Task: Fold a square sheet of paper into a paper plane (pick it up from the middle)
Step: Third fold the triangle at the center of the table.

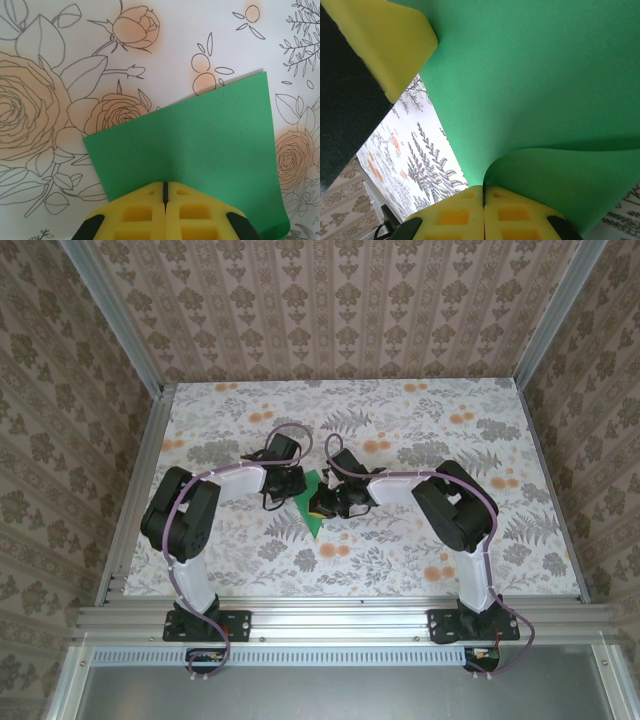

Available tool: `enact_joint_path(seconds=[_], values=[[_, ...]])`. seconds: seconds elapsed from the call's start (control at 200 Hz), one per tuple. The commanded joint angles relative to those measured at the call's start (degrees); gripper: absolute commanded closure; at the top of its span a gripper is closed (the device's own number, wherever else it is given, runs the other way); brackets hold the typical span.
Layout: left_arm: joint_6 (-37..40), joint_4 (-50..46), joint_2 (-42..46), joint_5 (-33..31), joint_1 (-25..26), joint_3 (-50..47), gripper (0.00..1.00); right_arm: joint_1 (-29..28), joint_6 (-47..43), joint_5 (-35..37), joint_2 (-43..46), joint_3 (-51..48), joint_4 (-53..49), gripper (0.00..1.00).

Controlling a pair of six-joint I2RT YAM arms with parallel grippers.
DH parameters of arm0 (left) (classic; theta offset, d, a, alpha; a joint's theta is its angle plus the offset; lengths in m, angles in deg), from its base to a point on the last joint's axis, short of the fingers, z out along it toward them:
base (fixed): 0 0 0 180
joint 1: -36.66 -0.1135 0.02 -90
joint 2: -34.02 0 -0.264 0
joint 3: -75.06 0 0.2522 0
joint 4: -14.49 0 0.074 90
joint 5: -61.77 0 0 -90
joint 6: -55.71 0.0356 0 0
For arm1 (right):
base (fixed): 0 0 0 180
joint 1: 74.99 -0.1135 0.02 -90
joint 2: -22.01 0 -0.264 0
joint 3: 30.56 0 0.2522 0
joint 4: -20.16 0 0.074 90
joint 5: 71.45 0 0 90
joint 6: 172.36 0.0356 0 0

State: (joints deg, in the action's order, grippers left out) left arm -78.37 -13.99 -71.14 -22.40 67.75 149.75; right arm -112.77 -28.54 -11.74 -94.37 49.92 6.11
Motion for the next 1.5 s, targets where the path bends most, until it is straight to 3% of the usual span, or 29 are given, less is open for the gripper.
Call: enact_joint_path(seconds=[0.0, 0.75, 1.0, 1.325, 1.41, 1.495], values=[[1.0, -2.2, -1.9, 1.0, 0.6, -0.1, 0.95, -0.3, 0.1, 0.7, -1.7, 1.4, -0.3, 0.93], [1.0, -2.3, -2.0, 1.1, 1.1, 0.0, 0.95, -0.3, 1.1, -0.7, -3.3, 1.4, 1.6, 0.90], [1.0, -2.7, -1.5, 1.0, 1.1, 0.5, 0.95, -0.3, -1.2, 1.1, -2.9, 1.0, -2.5, 0.73], [2.2, -4.0, -0.8, 2.9, 0.2, 3.6, 0.95, 0.1, -2.3, 1.3, -1.9, -1.0, -1.0, 0.65], [2.3, -3.9, 0.3, 4.2, -0.6, 4.0, 0.95, 0.2, -2.3, 1.8, -1.3, -1.6, -0.7, 0.65], [1.9, -3.5, 2.2, 5.1, -1.2, 3.6, 0.94, 0.5, -2.4, 2.5, -0.8, -2.1, -0.9, 0.74]])
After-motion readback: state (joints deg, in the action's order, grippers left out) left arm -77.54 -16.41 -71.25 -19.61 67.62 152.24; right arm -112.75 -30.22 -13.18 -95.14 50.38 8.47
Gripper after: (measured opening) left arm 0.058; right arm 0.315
